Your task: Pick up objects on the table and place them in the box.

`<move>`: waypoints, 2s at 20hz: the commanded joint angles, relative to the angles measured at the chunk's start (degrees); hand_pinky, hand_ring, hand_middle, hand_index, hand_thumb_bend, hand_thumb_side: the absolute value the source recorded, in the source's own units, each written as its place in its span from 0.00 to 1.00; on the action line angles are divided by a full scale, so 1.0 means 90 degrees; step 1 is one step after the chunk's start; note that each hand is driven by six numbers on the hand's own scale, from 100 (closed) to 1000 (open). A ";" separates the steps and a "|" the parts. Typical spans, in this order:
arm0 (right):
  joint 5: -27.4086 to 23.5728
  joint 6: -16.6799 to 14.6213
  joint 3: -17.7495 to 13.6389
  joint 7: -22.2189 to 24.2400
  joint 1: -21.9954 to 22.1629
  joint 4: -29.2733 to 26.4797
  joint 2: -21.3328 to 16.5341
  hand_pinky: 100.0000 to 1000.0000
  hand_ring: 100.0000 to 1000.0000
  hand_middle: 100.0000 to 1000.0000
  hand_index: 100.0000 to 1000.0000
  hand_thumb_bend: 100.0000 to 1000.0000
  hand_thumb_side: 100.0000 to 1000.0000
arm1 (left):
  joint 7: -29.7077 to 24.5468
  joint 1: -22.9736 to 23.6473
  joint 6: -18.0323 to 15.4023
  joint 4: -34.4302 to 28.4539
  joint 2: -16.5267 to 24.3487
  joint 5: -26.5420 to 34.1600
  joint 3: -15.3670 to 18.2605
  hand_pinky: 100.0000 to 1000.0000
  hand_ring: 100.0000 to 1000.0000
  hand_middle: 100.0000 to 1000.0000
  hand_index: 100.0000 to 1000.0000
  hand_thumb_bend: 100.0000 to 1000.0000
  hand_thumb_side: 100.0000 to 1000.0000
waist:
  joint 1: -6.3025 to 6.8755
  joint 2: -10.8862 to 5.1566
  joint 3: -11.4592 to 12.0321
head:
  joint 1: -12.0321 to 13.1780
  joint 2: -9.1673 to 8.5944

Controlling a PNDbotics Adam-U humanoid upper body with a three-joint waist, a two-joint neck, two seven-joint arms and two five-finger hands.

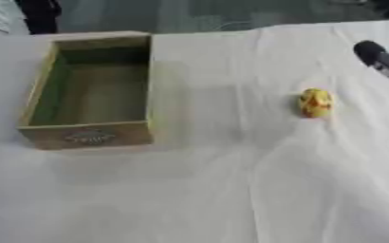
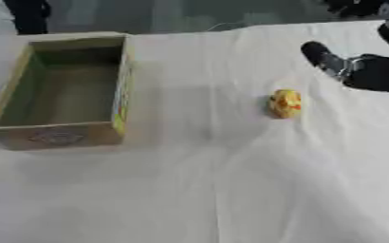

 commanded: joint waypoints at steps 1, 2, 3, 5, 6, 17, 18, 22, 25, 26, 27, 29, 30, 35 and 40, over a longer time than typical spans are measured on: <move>0.0328 -0.0043 0.0072 0.0292 -0.0153 0.0085 -0.0417 0.72 0.72 0.70 0.87 0.42 0.77 | -0.0030 -0.0014 0.0002 -0.0124 0.0114 -0.0010 -0.0030 0.39 0.46 0.44 0.78 0.00 0.97 | -0.0021 -0.0128 0.0027 | -0.0044 -0.0042; 0.0420 -0.0061 0.0115 0.0384 -0.0185 0.0118 -0.0427 0.72 0.72 0.70 0.87 0.44 0.75 | -0.0033 -0.0013 0.0003 -0.0124 0.0112 -0.0009 -0.0032 0.39 0.46 0.44 0.78 0.00 0.97 | -0.0022 -0.0127 0.0036 | -0.0052 -0.0051; 0.0510 -0.0077 0.0150 0.0474 -0.0215 0.0148 -0.0429 0.72 0.72 0.70 0.87 0.45 0.74 | -0.0037 -0.0013 0.0004 -0.0124 0.0111 -0.0008 -0.0033 0.39 0.46 0.44 0.78 0.00 0.97 | -0.0024 -0.0125 0.0043 | -0.0057 -0.0058; 0.0693 -0.0107 0.0215 0.0657 -0.0265 0.0211 -0.0416 0.73 0.73 0.71 0.87 0.49 0.68 | -0.0046 -0.0014 0.0006 -0.0124 0.0107 -0.0006 -0.0036 0.39 0.46 0.44 0.78 0.00 0.97 | -0.0029 -0.0120 0.0055 | -0.0064 -0.0064; 0.0785 -0.0122 0.0243 0.0750 -0.0285 0.0242 -0.0408 0.74 0.74 0.71 0.88 0.50 0.65 | -0.0049 -0.0014 0.0007 -0.0124 0.0106 -0.0006 -0.0037 0.39 0.46 0.44 0.78 0.00 0.97 | -0.0032 -0.0118 0.0058 | -0.0067 -0.0065; 0.1295 -0.0091 0.0624 0.1757 -0.0504 0.0581 -0.0368 0.77 0.77 0.72 0.93 0.54 0.32 | -0.0067 -0.0025 0.0057 -0.0124 0.0087 -0.0005 -0.0054 0.39 0.46 0.44 0.78 0.00 0.96 | -0.0051 -0.0103 0.0118 | -0.0114 -0.0081; 0.1259 -0.0081 0.0654 0.1848 -0.0537 0.0607 -0.0375 0.77 0.77 0.72 0.93 0.54 0.31 | -0.0067 -0.0025 0.0058 -0.0124 0.0088 -0.0004 -0.0056 0.39 0.46 0.44 0.78 0.00 0.96 | -0.0050 -0.0103 0.0123 | -0.0120 -0.0083; 0.1180 -0.0042 0.0791 0.2204 -0.0676 0.0722 -0.0382 0.77 0.78 0.73 0.94 0.53 0.30 | -0.0075 -0.0021 0.0070 -0.0124 0.0079 0.0002 -0.0068 0.39 0.46 0.44 0.78 0.00 0.96 | -0.0052 -0.0098 0.0137 | -0.0149 -0.0085; 0.1185 -0.0010 0.0913 0.2386 -0.0818 0.0849 -0.0362 0.77 0.78 0.72 0.95 0.54 0.29 | -0.0087 -0.0024 0.0071 -0.0124 0.0075 0.0005 -0.0077 0.39 0.46 0.44 0.78 0.00 0.96 | -0.0053 -0.0093 0.0159 | -0.0168 -0.0094; 0.1199 0.0003 0.0961 0.2424 -0.0866 0.0901 -0.0353 0.76 0.78 0.72 0.95 0.54 0.29 | -0.0092 -0.0023 0.0071 -0.0124 0.0073 0.0005 -0.0079 0.39 0.46 0.44 0.78 0.00 0.96 | -0.0053 -0.0091 0.0169 | -0.0178 -0.0098; 0.1223 0.0022 0.1008 0.2454 -0.0913 0.0957 -0.0342 0.76 0.78 0.71 0.95 0.54 0.30 | -0.0095 -0.0021 0.0073 -0.0124 0.0070 0.0006 -0.0081 0.39 0.46 0.44 0.78 0.00 0.96 | -0.0053 -0.0089 0.0178 | -0.0188 -0.0101; 0.1312 0.0095 0.1108 0.2487 -0.1016 0.1099 -0.0312 0.76 0.77 0.71 0.95 0.53 0.30 | -0.0102 -0.0021 0.0074 -0.0124 0.0065 0.0009 -0.0086 0.39 0.46 0.44 0.78 0.00 0.96 | -0.0052 -0.0083 0.0195 | -0.0208 -0.0105; 0.1365 0.0135 0.1156 0.2491 -0.1066 0.1177 -0.0292 0.76 0.77 0.71 0.95 0.53 0.31 | -0.0106 -0.0021 0.0073 -0.0124 0.0064 0.0009 -0.0089 0.39 0.46 0.44 0.78 0.00 0.96 | -0.0052 -0.0081 0.0202 | -0.0215 -0.0107; 0.1578 0.0214 0.1367 0.2541 -0.1271 0.1603 -0.0147 0.76 0.78 0.71 0.96 0.54 0.32 | -0.0121 -0.0024 0.0078 -0.0124 0.0043 0.0012 -0.0097 0.39 0.45 0.44 0.78 0.00 0.96 | -0.0050 -0.0052 0.0229 | -0.0249 -0.0119; 0.1725 0.0152 0.1501 0.2678 -0.1456 0.2081 0.0018 0.75 0.77 0.69 0.94 0.55 0.32 | -0.0134 -0.0033 0.0076 -0.0124 0.0028 0.0013 -0.0103 0.39 0.45 0.44 0.78 0.00 0.96 | -0.0048 -0.0024 0.0261 | -0.0290 -0.0118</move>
